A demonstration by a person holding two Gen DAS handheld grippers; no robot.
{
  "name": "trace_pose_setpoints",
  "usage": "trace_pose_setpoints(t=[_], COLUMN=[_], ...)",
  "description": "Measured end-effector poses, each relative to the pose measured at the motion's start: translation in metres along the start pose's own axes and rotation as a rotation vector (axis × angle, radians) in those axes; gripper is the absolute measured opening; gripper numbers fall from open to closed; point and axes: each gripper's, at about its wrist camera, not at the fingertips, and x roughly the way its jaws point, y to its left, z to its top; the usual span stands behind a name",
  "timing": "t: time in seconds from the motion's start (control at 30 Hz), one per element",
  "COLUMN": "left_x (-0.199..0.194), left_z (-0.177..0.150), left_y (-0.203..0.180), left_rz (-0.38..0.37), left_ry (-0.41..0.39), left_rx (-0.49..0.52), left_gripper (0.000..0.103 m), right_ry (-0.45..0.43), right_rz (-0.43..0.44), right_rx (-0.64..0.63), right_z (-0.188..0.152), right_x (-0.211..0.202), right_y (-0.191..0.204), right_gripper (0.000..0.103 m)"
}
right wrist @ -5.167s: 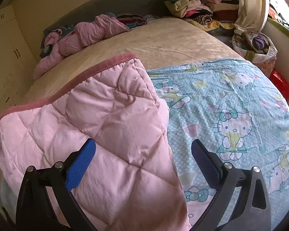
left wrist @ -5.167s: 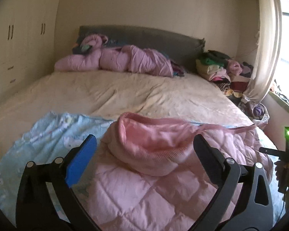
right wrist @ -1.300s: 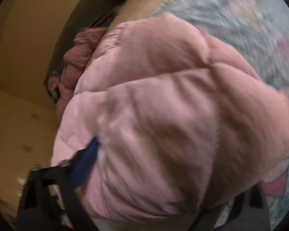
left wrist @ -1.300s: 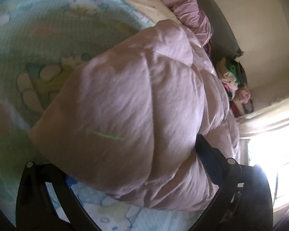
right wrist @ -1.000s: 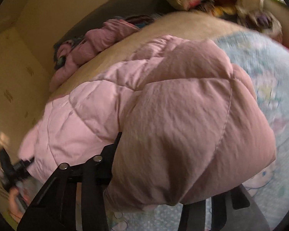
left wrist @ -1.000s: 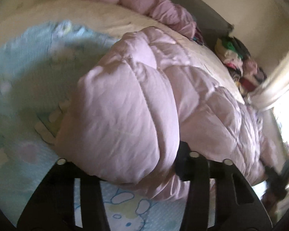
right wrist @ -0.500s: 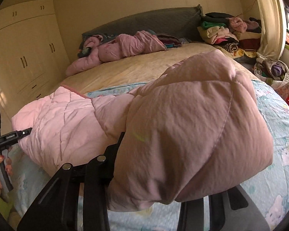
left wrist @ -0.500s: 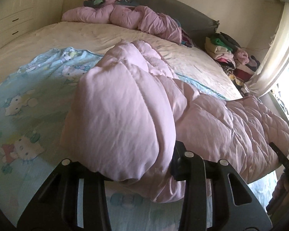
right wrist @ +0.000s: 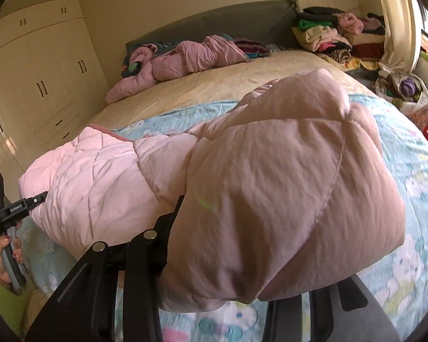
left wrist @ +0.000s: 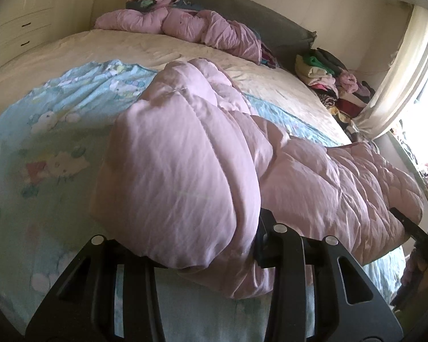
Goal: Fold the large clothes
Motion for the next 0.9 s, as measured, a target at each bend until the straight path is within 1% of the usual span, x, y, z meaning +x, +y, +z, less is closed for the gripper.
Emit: trace_pose_setpoints(t=[0.13, 0.23, 0.33, 0.63, 0.7, 0.77, 0.83, 0.9], left_x=[-0.001, 0.002, 0.006, 0.029, 0.032, 0.034, 0.034, 0.033], left_z=[-0.014, -0.018, -0.018, -0.015, -0.014, -0.014, -0.015, -0.014], left_y=[0.004, 0.006, 0.008, 0.012, 0.013, 0.015, 0.018, 0.018], left_rz=[0.004, 0.006, 0.011, 0.05, 0.053, 0.052, 0.048, 0.042], left_ry=[0.018, 0.022, 0.026, 0.076, 0.083, 0.092, 0.097, 0.099], left_rx=[-0.001, -0.003, -0.005, -0.034, -0.041, -0.051, -0.058, -0.063], left_gripper=[0.032, 0.033, 0.035, 0.047, 0.05, 0.054, 0.055, 0.055], right_ry=[0.028, 0.042, 0.05, 0.13, 0.141, 0.147, 0.161, 0.18], right_rz=[-0.005, -0.015, -0.035, -0.111, -0.119, -0.118, -0.109, -0.099], right_rx=[0.058, 0.112, 0.127, 0.228, 0.255, 0.277, 0.3, 0.347], right_z=[-0.012, -0.014, -0.012, -0.01, -0.011, -0.011, -0.012, -0.013], right_x=[0.002, 0.008, 0.015, 0.051, 0.057, 0.059, 0.06, 0.058], right_y=[-0.005, -0.009, -0.008, -0.016, -0.018, -0.02, -0.024, -0.03], right_gripper=[0.035, 0.036, 0.038, 0.05, 0.056, 0.06, 0.066, 0.079])
